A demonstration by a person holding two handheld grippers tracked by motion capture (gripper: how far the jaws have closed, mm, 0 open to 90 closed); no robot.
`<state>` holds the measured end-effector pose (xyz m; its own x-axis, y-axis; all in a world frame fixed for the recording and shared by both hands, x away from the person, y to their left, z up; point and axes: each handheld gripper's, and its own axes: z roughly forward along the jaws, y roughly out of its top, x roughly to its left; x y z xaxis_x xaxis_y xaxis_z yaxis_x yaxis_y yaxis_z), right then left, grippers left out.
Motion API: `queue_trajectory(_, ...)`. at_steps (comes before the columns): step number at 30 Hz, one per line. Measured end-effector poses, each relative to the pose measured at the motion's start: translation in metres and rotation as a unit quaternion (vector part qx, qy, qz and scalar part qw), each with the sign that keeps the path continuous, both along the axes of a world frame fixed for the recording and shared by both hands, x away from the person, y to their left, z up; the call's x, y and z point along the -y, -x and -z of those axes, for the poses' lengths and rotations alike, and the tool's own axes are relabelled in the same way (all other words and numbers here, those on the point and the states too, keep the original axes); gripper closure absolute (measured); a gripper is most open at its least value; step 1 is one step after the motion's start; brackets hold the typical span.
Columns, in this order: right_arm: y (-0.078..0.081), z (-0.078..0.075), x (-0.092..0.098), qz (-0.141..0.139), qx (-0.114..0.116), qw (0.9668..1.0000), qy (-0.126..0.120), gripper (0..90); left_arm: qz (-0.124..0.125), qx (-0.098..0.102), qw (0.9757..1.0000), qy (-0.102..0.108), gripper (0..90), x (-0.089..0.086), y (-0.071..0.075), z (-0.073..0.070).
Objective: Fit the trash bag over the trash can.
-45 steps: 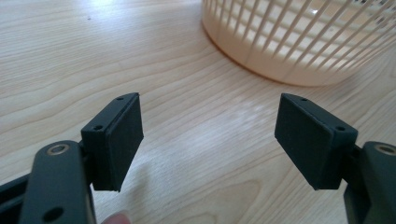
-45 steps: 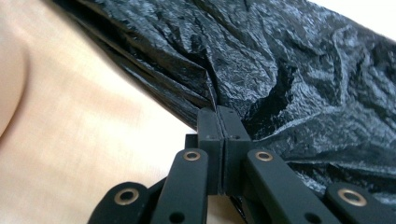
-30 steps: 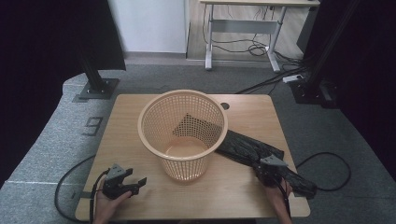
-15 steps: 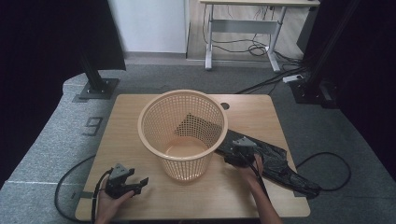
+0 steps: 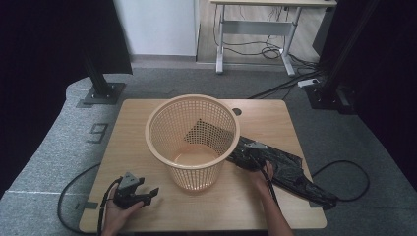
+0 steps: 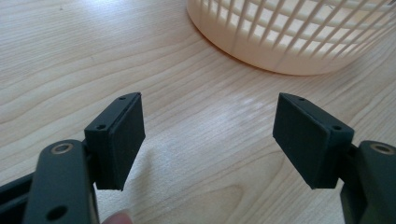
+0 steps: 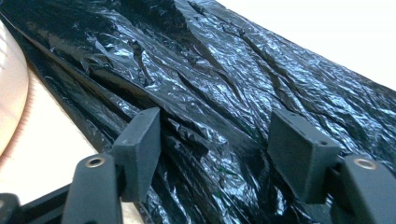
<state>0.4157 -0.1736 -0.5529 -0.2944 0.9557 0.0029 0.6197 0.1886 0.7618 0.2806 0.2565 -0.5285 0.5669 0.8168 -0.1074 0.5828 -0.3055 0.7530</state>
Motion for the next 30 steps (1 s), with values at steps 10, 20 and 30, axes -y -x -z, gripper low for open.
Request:
queue_trajectory(10,0.006,-0.006,-0.006,-0.027,-0.001,0.9996,-0.001,31.4,-0.001,-0.004,1.0,-0.008,24.7,0.003,0.0,0.002)
queue_trajectory(20,0.001,0.0,-0.023,-0.056,-0.017,0.9983,0.005,16.8,0.0,-0.005,0.9999,-0.016,24.7,0.004,-0.001,0.004)
queue_trajectory(30,-0.001,-0.002,-0.007,-0.006,-0.002,1.0,0.0,51.6,0.0,-0.005,0.9998,-0.02,24.7,0.003,0.0,0.005)
